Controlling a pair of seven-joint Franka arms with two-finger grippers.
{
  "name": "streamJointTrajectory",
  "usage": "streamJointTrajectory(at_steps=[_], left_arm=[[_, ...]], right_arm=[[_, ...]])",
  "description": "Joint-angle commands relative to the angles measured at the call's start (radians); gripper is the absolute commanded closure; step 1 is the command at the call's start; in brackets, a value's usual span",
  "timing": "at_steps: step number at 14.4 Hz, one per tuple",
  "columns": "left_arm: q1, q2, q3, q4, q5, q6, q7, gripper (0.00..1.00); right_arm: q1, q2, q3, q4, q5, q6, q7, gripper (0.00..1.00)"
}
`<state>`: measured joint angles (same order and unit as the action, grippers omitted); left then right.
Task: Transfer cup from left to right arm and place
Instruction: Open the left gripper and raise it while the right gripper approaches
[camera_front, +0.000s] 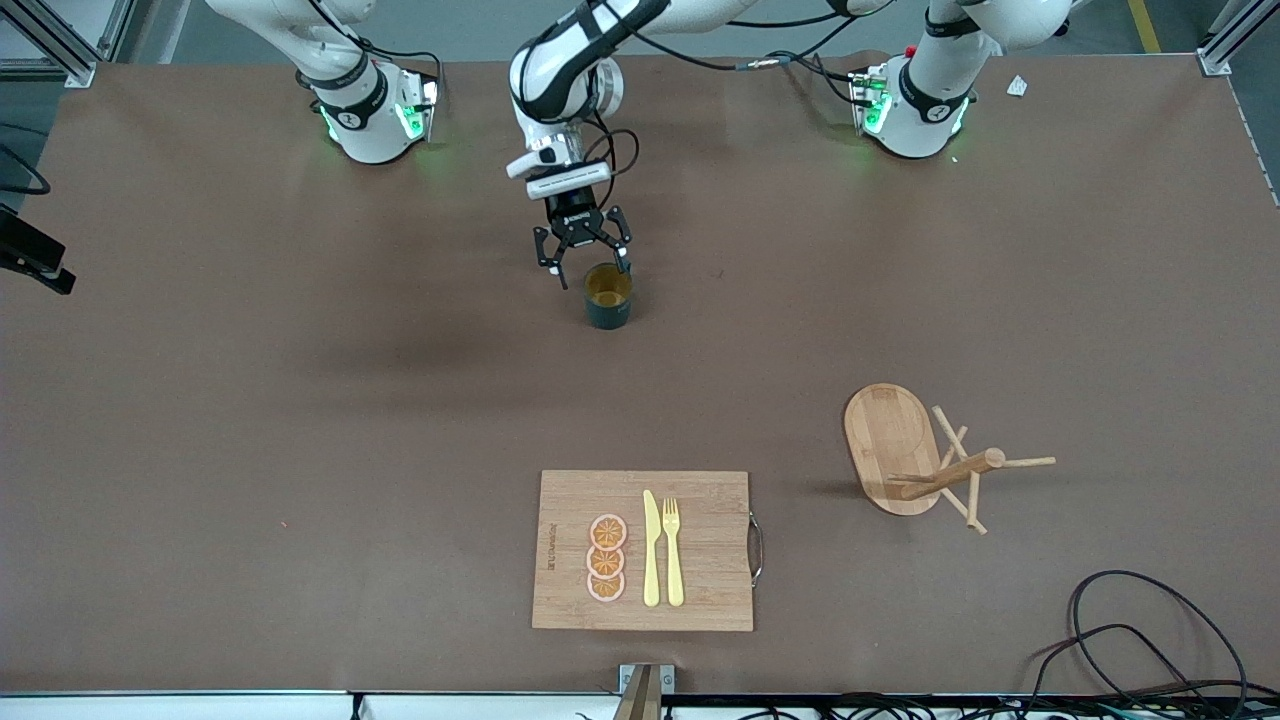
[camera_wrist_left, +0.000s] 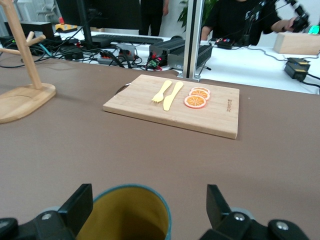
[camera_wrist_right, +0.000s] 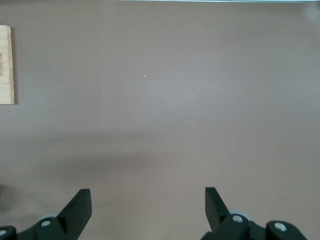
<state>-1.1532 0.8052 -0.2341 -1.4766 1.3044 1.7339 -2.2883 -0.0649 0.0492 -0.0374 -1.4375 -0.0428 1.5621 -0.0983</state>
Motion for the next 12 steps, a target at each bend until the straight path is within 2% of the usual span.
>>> streamJointTrajectory(at_steps=[1,8,10,12], left_arm=[[0.012,-0.102,0.004,-0.005,-0.117,-0.008,0.148,0.0],[0.182,-0.331,0.002,-0.005,-0.351,0.061,0.632,0.0],[0.236,-0.374,0.002,-0.002,-0.417,0.073,0.749,0.0],[0.298,-0.411,0.001,-0.001,-0.482,0.09,0.869,0.0]], right_arm=[[-0.016,-0.009,0.013,-0.011,0.021,0.001,-0.014,0.0],[-0.009,-0.009,0.014,-0.012,0.037,0.0,0.0,0.0],[-0.018,-0.006,0.013,-0.029,0.122,-0.042,0.047,0.0],[-0.006,-0.008,0.019,-0.055,0.135,-0.056,0.118,0.0]])
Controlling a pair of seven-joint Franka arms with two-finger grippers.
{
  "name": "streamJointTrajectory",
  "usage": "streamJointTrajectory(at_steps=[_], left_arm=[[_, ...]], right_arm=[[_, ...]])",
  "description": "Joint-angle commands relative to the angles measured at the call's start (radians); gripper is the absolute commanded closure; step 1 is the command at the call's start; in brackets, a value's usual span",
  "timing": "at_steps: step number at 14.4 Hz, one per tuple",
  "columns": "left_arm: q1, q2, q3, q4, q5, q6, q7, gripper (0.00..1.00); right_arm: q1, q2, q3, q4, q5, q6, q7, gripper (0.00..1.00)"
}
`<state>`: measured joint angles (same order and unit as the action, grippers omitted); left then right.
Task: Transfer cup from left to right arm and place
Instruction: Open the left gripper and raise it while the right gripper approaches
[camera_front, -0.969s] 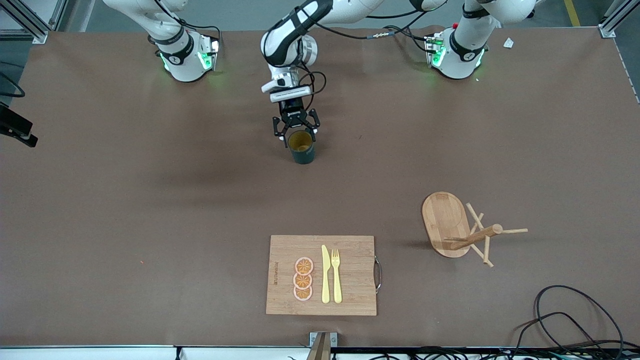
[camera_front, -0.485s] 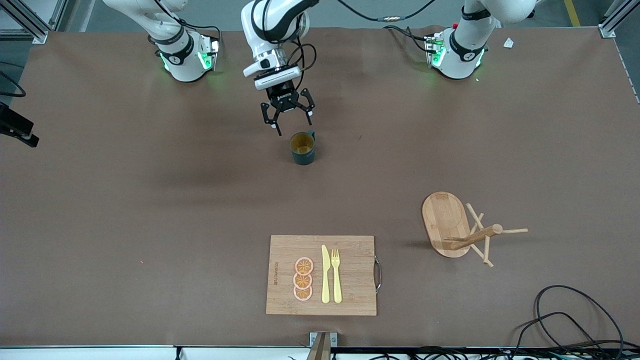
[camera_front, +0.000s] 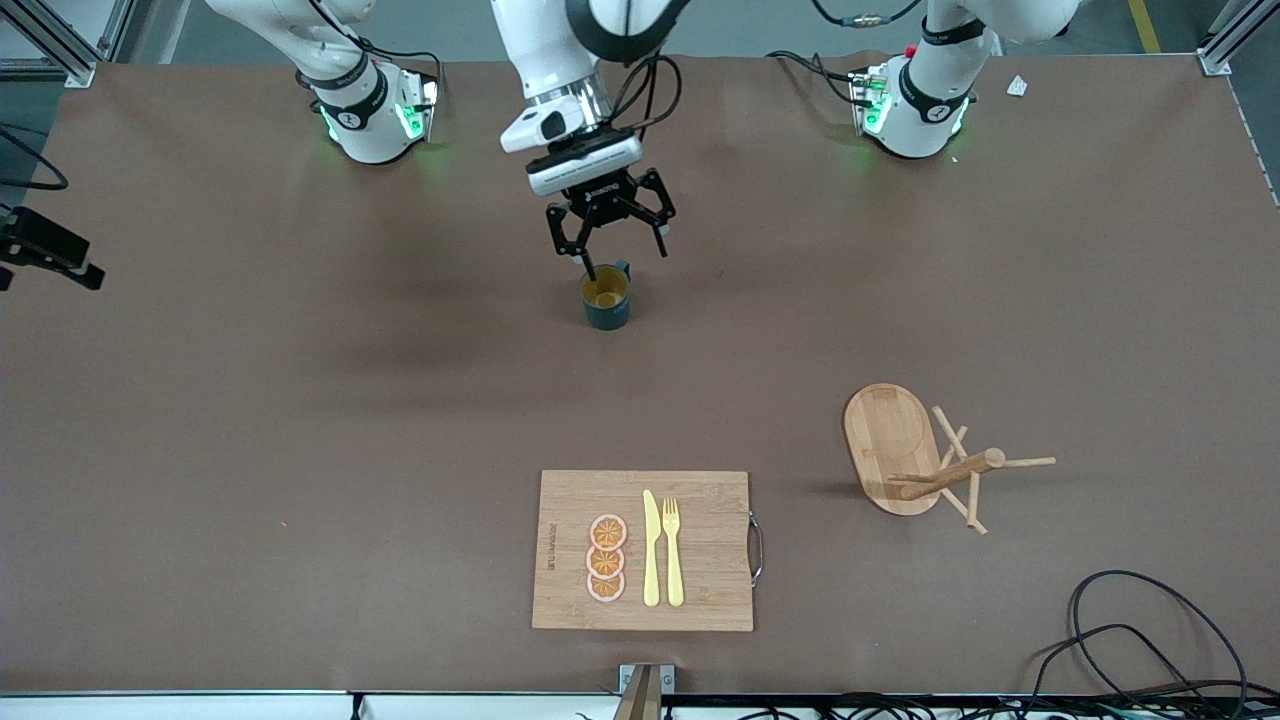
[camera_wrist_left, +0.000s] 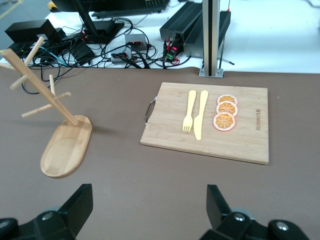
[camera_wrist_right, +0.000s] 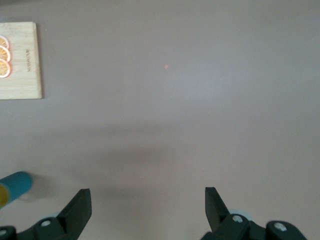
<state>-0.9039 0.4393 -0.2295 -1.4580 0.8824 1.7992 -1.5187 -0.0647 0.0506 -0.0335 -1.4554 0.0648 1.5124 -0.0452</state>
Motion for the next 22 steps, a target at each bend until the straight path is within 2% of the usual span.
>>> streamJointTrajectory(at_steps=[1,6,10,12,14,17,19,22], left_arm=[[0.081,-0.056,-0.004,-0.016,-0.098,0.038,0.158,0.0],[0.206,-0.064,0.001,0.044,-0.288,0.052,0.374,0.0],[0.342,-0.073,-0.001,0.045,-0.455,0.051,0.5,0.0],[0.414,-0.099,0.001,0.045,-0.566,0.051,0.569,0.0],[0.471,-0.114,0.006,0.044,-0.609,0.034,0.617,0.0],[0.626,-0.142,-0.002,0.044,-0.75,0.013,0.808,0.0],[0.684,-0.166,-0.001,0.041,-0.789,-0.042,0.92,0.0],[0.747,-0.208,0.013,0.041,-0.795,-0.115,1.066,0.0]], right_arm=[[0.015,-0.009,0.018,-0.055,0.027,-0.005,0.109,0.0],[0.124,-0.008,0.017,-0.076,0.023,0.058,0.241,0.0],[0.178,-0.005,0.015,-0.085,0.018,0.078,0.314,0.0],[0.195,-0.009,0.015,-0.149,0.018,0.126,0.326,0.0],[0.23,-0.031,0.017,-0.261,0.018,0.22,0.375,0.0],[0.296,-0.032,0.017,-0.312,0.018,0.281,0.476,0.0],[0.357,-0.032,0.015,-0.359,0.017,0.34,0.551,0.0],[0.451,-0.029,0.017,-0.375,-0.025,0.356,0.692,0.0]])
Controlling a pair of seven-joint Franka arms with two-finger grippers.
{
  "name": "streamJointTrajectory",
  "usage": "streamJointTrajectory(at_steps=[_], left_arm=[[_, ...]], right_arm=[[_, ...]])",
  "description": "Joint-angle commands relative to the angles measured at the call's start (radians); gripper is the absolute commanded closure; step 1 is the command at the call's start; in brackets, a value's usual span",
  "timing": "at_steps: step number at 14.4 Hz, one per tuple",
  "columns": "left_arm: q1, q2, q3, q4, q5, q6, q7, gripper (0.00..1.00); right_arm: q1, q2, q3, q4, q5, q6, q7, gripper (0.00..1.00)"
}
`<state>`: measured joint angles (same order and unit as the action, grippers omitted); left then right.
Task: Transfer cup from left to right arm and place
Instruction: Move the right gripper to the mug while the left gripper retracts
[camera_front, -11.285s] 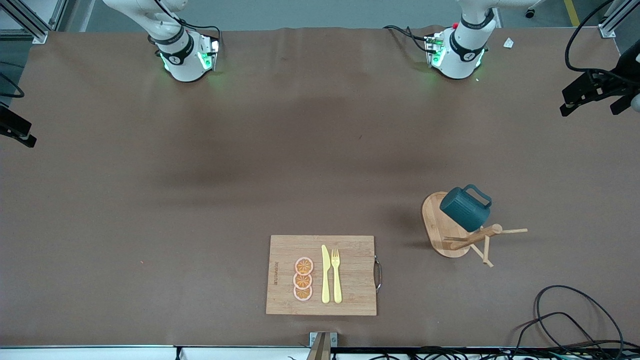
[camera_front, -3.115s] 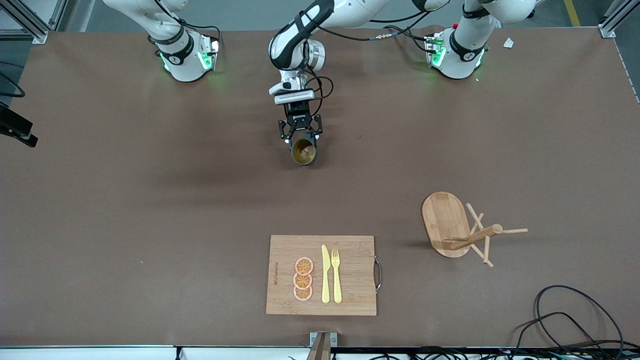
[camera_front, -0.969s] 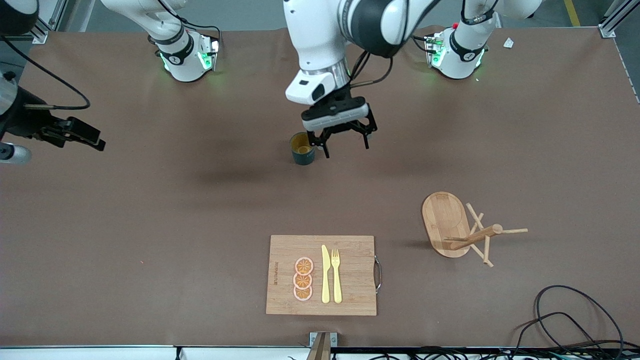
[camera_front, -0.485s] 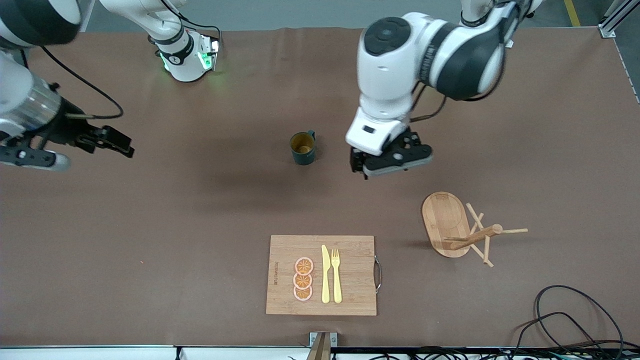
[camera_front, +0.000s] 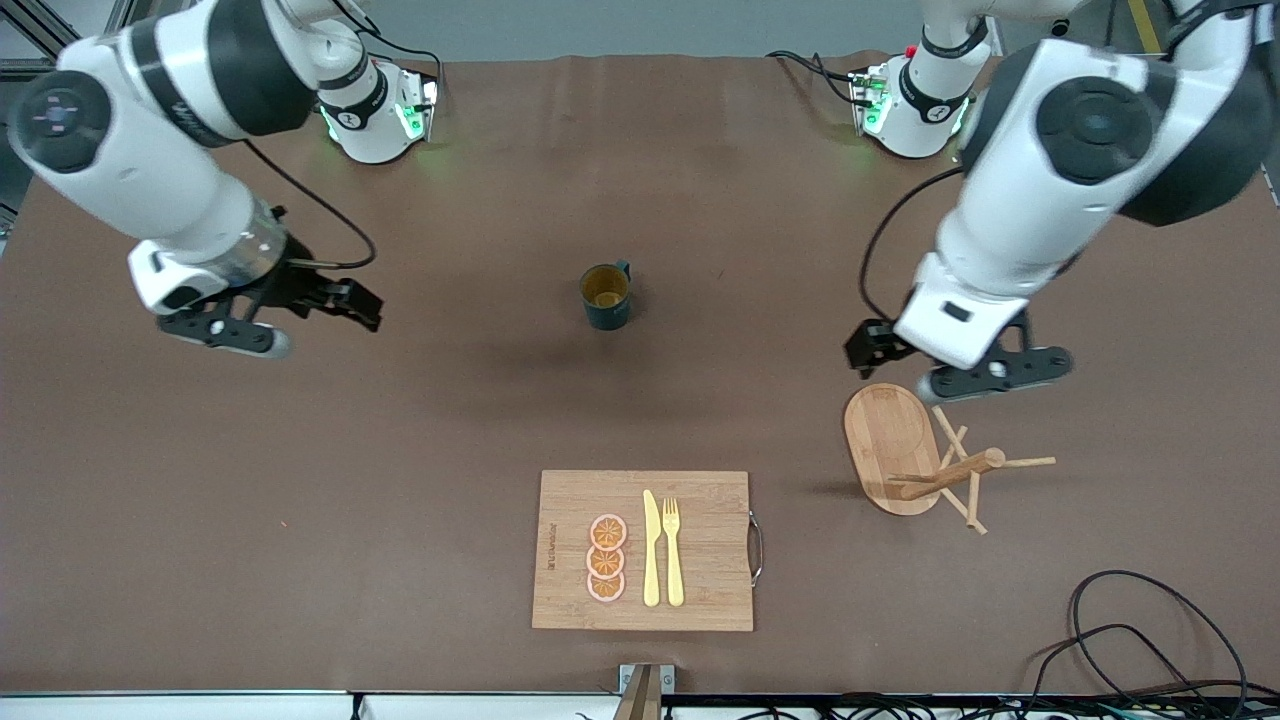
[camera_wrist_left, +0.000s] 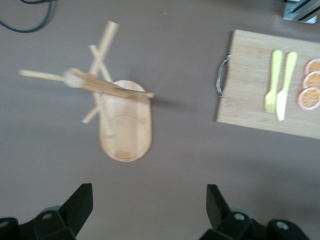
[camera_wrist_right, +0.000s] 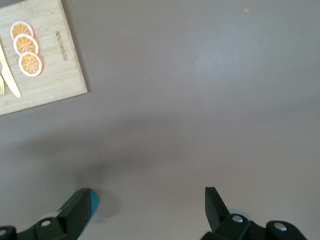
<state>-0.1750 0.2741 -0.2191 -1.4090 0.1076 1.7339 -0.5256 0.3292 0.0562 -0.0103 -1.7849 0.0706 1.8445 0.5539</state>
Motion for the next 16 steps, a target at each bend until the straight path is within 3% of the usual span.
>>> streamJointTrajectory(at_steps=[1,4,10,16], left_arm=[[0.032,-0.056,0.018,-0.011,-0.026,-0.068,0.119,0.0],[0.072,-0.093,0.049,-0.019,-0.057,-0.114,0.24,0.0],[0.052,-0.277,0.204,-0.166,-0.085,-0.149,0.438,0.0],[0.074,-0.335,0.211,-0.174,-0.085,-0.234,0.44,0.0]], right_arm=[[0.089,-0.03,-0.007,-0.063,-0.044,0.044,0.139,0.0],[0.181,-0.018,-0.007,-0.163,-0.071,0.189,0.269,0.0],[0.275,-0.015,-0.007,-0.336,-0.072,0.421,0.428,0.0],[0.393,0.105,-0.008,-0.349,-0.087,0.527,0.55,0.0]])
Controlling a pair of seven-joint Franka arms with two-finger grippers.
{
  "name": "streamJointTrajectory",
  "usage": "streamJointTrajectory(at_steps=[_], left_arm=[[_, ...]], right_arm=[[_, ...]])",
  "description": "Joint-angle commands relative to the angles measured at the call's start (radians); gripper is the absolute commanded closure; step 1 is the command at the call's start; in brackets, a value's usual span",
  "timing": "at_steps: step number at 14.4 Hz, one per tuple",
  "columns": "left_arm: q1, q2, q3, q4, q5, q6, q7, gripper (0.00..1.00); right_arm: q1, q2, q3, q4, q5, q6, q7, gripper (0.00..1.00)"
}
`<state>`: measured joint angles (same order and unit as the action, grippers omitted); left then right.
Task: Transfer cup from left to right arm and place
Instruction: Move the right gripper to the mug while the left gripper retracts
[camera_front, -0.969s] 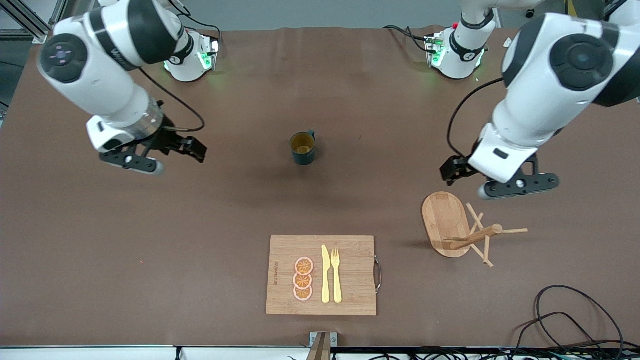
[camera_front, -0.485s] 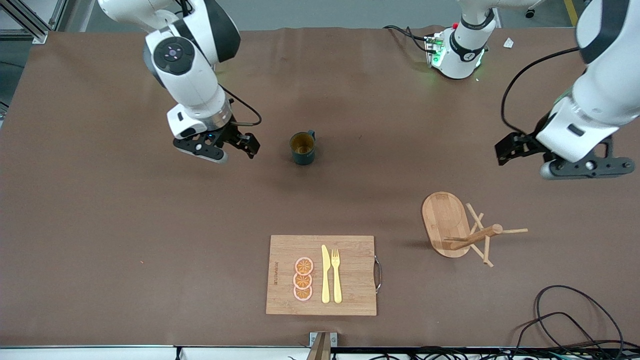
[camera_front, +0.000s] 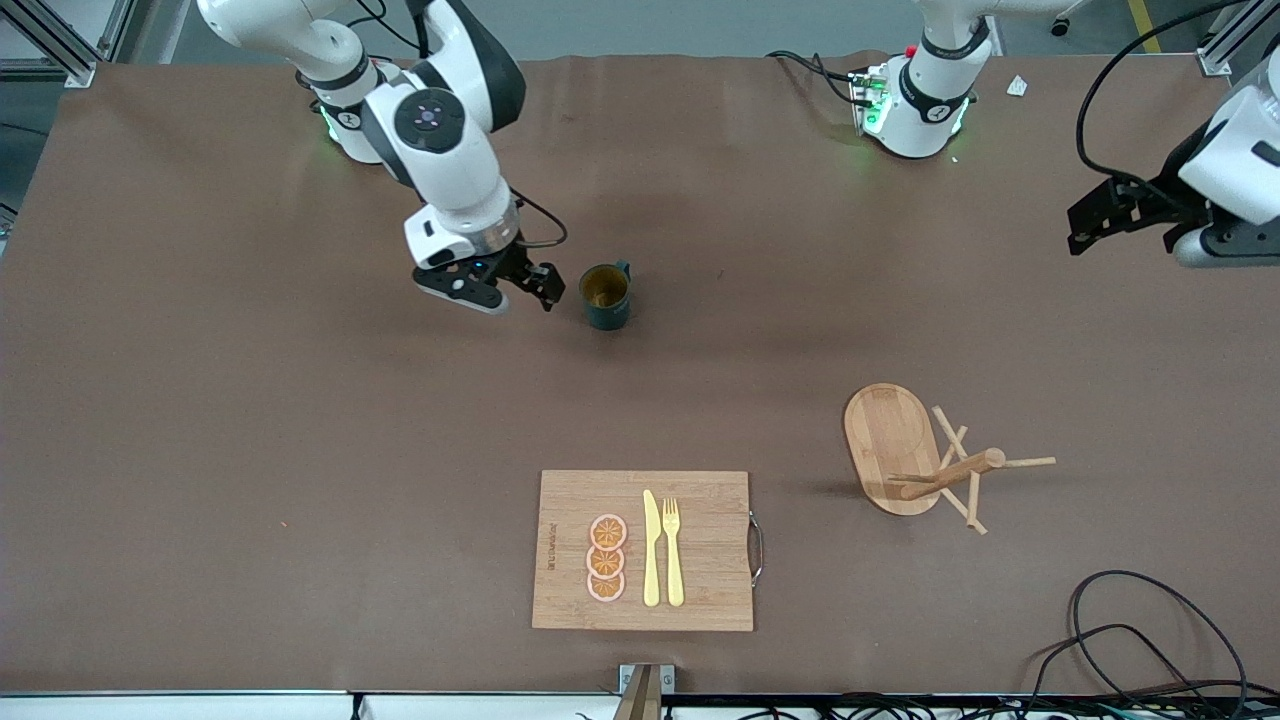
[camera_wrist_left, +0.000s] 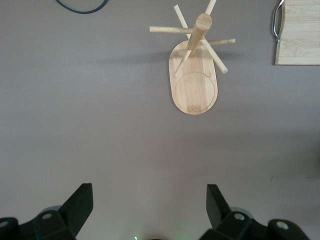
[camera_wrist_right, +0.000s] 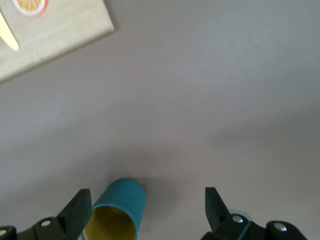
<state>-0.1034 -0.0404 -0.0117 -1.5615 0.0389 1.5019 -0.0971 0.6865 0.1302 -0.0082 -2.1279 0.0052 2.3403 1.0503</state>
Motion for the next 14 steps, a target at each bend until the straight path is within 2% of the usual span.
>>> streamJointTrajectory(at_steps=[1,5,7,11,14], left_arm=[[0.001,-0.021,0.004,-0.02,-0.016,-0.002,0.01,0.0],[-0.002,0.002,0.015,-0.008,-0.037,0.015,0.008,0.0],[0.001,0.005,0.016,-0.008,-0.04,0.02,0.01,0.0],[0.001,0.019,0.024,-0.003,-0.04,0.067,0.01,0.0],[0.001,0.033,0.024,0.006,-0.037,0.092,-0.001,0.0]], right_arm=[[0.059,0.048,-0.012,-0.004,-0.031,0.036,0.069,0.0],[0.109,0.118,-0.013,-0.007,-0.106,0.117,0.157,0.01],[0.113,0.131,-0.012,-0.01,-0.181,0.125,0.204,0.02],[0.122,0.178,-0.01,-0.017,-0.189,0.206,0.301,0.02],[0.153,0.197,-0.012,-0.017,-0.191,0.208,0.309,0.02]])
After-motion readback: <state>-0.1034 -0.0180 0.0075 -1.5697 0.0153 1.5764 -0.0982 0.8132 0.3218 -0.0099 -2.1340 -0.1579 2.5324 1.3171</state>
